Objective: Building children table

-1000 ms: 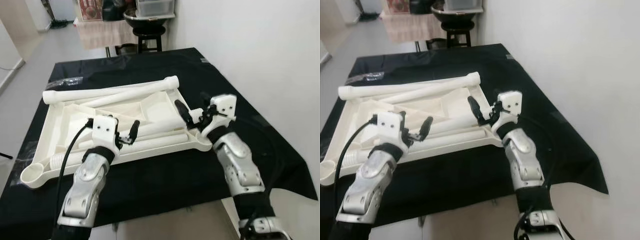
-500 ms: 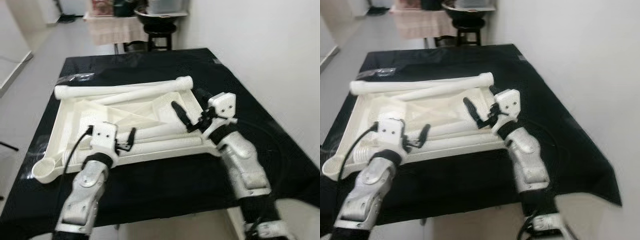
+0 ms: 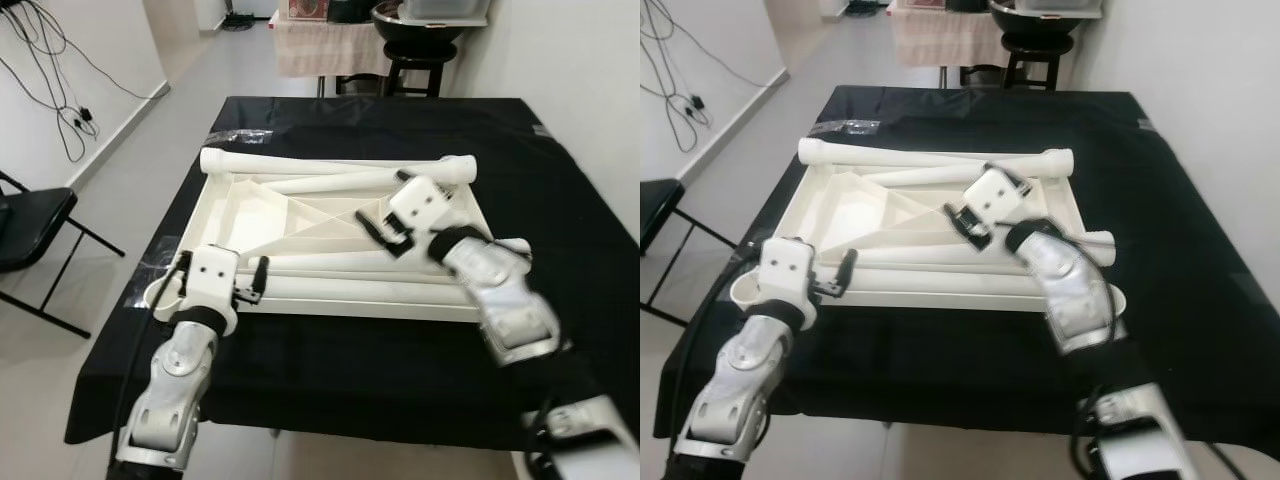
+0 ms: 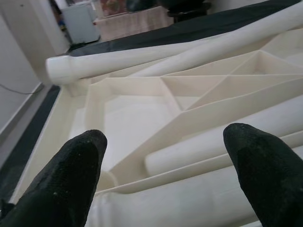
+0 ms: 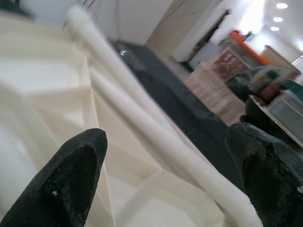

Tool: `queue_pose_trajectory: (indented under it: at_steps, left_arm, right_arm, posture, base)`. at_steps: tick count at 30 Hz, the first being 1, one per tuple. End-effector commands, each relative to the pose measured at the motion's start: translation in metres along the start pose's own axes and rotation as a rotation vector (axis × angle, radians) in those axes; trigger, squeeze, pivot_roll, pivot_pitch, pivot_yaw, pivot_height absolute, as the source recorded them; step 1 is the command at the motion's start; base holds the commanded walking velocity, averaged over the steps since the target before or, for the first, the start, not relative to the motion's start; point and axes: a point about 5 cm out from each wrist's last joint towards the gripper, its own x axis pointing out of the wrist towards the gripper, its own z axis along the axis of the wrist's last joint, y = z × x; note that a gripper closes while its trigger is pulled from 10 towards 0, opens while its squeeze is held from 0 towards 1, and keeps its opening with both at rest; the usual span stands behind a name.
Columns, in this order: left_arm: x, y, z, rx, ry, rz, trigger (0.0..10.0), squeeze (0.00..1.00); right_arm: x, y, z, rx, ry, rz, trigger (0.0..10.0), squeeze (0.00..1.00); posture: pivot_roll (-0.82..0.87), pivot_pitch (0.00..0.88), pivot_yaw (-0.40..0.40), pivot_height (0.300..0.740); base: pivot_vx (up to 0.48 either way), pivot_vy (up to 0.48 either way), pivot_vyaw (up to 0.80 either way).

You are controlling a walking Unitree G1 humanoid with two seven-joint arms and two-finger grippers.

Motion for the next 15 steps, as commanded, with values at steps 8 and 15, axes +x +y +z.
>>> queue_pose_trajectory:
  at_steps: [8,15]
  left_arm:
    - [-0.005,-0.005,-0.004,-0.101,0.023,-0.058,10.0,0.0]
    - [-0.008,-0.014,-0.005,-0.169,0.039,-0.117,10.0,0.0]
  right_arm:
    - [-0.008,-0.012,-0.003,-0.198,0.198,0.394,10.0,0.0]
    - [0.003,-0.023,-0.01,-0.284,0.435,0.617,10.0,0.0]
  posture:
    - [0.02,0.116,-0.034,0.74]
    - [0.03,0.12,-0.057,0.74]
  base:
    - [0.0,0.0,0.0]
    - [0.0,0.0,0.0]
